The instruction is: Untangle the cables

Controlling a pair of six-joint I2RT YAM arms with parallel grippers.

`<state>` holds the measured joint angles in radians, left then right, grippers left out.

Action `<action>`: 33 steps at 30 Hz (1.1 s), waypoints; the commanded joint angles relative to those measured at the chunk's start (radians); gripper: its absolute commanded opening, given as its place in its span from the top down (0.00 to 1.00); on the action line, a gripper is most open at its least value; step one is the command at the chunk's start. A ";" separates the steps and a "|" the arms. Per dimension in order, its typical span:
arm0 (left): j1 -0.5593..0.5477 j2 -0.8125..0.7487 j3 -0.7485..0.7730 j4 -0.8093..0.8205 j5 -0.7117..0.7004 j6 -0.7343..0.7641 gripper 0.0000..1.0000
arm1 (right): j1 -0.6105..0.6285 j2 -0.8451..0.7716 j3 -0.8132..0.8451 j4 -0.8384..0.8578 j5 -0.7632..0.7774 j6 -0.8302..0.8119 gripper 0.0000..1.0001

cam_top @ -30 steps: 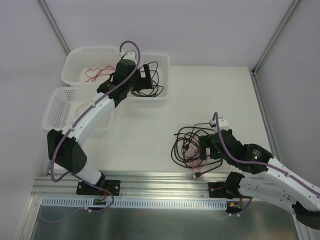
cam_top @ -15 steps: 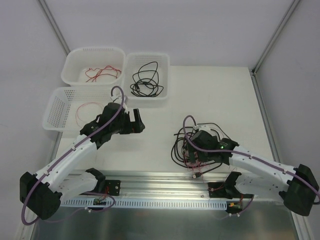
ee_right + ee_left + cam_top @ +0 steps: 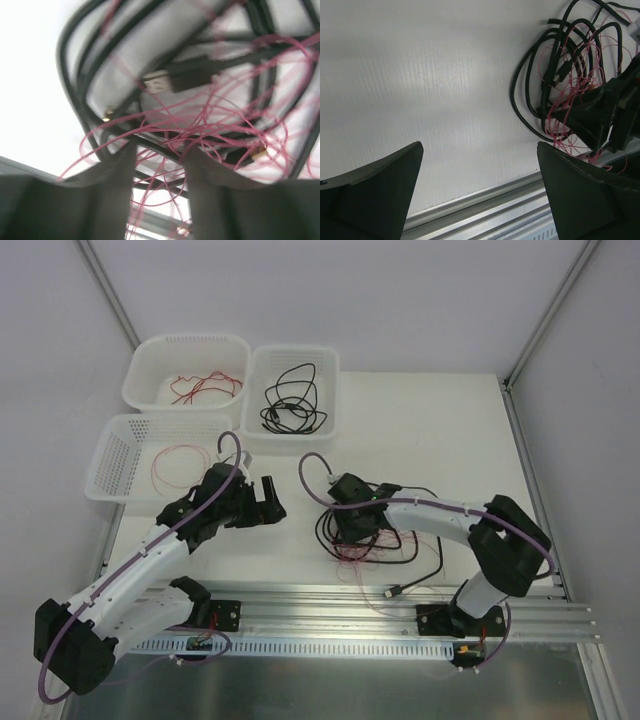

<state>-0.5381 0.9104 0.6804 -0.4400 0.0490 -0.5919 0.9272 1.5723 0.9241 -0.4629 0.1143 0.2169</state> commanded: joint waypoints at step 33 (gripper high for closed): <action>-0.141 0.455 0.212 0.050 -0.005 -0.080 0.05 | -0.439 -0.564 -0.272 -0.080 -0.096 -0.031 0.54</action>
<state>-0.6682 1.3148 0.8391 -0.4191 0.0826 -0.6479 0.4870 1.0271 0.6479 -0.6098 0.1093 0.1825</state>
